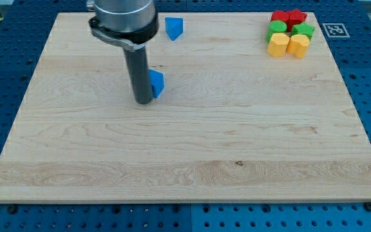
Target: Put the blue cube into the blue triangle
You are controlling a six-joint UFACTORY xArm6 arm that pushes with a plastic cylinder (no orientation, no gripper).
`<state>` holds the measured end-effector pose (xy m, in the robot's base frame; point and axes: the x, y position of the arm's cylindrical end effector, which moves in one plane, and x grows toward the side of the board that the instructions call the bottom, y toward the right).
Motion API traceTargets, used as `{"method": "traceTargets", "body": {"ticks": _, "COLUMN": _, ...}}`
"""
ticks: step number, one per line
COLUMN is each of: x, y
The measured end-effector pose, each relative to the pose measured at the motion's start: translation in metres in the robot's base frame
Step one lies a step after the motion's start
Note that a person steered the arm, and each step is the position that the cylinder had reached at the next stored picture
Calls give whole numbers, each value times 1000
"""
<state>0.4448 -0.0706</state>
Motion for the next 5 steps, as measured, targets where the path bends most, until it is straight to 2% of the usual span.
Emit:
{"method": "traceTargets", "body": {"ticks": 1, "x": 0, "y": 15}}
{"method": "traceTargets", "body": {"ticks": 3, "x": -8, "y": -23}}
{"method": "traceTargets", "body": {"ticks": 5, "x": -28, "y": 6}}
